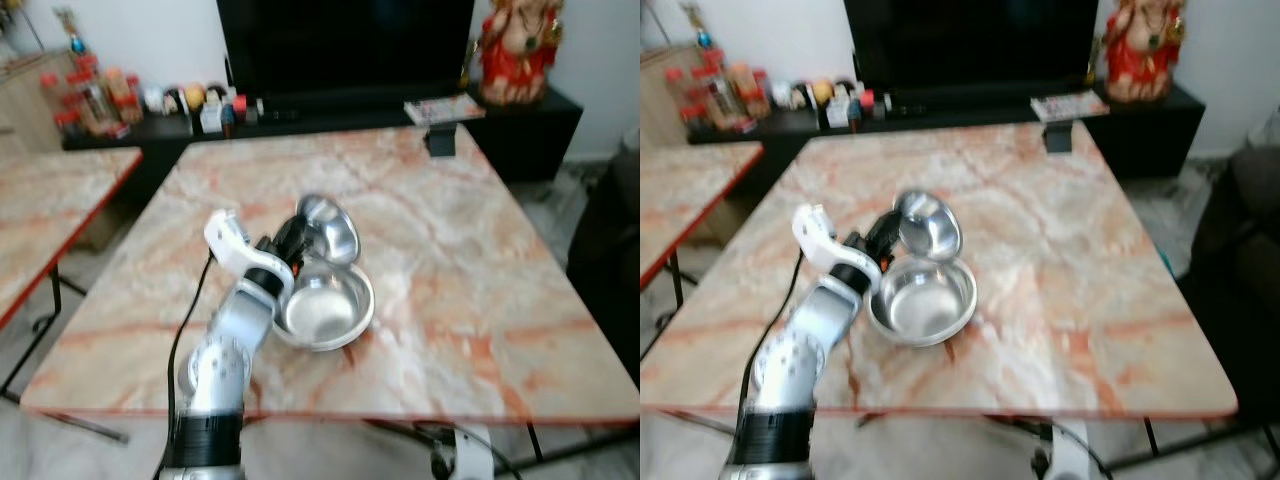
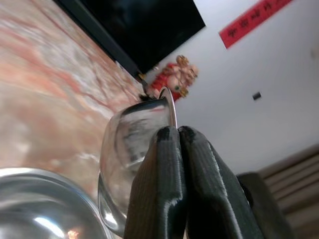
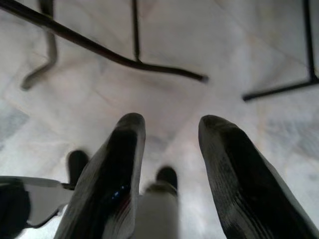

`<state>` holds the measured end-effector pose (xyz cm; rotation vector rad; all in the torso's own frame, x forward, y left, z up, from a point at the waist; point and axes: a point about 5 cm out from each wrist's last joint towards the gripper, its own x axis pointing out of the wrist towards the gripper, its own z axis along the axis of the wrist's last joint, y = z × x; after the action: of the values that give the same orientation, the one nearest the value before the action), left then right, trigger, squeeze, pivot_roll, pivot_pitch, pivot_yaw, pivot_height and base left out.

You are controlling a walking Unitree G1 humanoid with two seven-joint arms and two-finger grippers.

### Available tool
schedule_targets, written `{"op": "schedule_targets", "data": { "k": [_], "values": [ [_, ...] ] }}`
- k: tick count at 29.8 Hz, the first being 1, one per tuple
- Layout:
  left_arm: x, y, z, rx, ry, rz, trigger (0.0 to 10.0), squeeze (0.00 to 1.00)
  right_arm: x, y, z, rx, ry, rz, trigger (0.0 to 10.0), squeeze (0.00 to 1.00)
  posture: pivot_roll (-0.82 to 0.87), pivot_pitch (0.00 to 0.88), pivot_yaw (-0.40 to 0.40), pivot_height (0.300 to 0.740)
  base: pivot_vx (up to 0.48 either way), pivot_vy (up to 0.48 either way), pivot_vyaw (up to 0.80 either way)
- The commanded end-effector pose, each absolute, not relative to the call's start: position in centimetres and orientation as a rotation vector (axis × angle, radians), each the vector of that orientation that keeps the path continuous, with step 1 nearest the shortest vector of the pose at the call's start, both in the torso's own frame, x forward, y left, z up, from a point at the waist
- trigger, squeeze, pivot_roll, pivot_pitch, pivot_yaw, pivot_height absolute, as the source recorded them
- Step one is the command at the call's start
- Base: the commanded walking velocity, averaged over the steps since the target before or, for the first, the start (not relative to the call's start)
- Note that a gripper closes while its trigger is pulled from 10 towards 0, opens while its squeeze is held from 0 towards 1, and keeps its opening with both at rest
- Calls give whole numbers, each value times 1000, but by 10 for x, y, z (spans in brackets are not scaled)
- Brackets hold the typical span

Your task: Setting the table

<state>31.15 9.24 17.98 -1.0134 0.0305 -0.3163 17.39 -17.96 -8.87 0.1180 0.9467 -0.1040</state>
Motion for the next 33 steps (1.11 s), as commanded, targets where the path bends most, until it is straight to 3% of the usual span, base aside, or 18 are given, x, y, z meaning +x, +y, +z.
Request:
{"op": "schedule_targets", "data": {
  "k": [1, 19, 25, 33],
  "values": [
    [310, 94, 179, -1051, 29, -297, 10000, 0, 176, -172, -88, 132, 941, -89, 10000, 0, 68, 0, 49, 732, 0, 0, 0],
    [308, 81, 175, -1077, 89, -361, 10000, 0, 175, -171, -89, 140, 943, -94, 10000, 0, 61, 0, 59, 732, 0, 0, 0],
    [303, 66, 168, -1036, 185, -447, 10000, 0, 174, -170, -89, 140, 946, -92, 10000, 0, 67, 0, 59, 732, 0, 0, 0],
    [301, 61, 160, -1027, 256, -433, 10000, 0, 173, -170, -90, 141, 949, -93, 10000, 0, 63, 0, 63, 732, 0, 0, 0]
  ]
}}
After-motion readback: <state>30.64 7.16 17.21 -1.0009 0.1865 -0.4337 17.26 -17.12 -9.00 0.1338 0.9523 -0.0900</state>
